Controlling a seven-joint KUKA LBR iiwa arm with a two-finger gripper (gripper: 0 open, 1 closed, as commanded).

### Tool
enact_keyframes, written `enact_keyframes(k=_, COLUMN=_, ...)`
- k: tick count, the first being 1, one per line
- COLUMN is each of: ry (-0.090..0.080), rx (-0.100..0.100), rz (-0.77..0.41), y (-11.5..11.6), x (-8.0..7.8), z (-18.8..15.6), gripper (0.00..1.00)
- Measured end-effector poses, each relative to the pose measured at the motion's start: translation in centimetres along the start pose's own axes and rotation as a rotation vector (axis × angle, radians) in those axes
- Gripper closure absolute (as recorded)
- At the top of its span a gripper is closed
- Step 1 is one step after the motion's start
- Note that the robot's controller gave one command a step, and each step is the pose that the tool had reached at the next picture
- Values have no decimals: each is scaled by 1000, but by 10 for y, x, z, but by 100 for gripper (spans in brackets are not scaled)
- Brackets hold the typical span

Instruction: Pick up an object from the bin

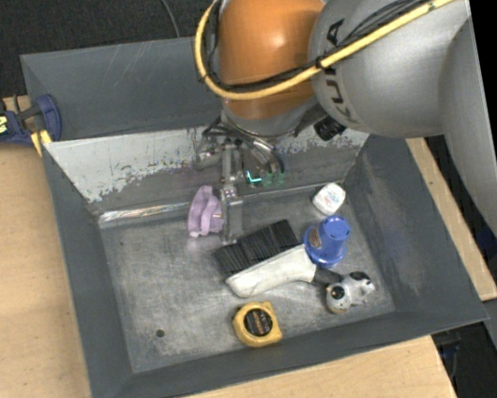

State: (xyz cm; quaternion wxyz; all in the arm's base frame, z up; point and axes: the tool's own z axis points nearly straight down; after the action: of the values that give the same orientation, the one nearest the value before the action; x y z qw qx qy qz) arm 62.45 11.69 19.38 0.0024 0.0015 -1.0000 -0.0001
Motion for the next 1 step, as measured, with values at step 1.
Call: enact_keyframes(k=1, ry=-8, rx=-1, rz=2, y=0, x=-2, z=-5, gripper=0)
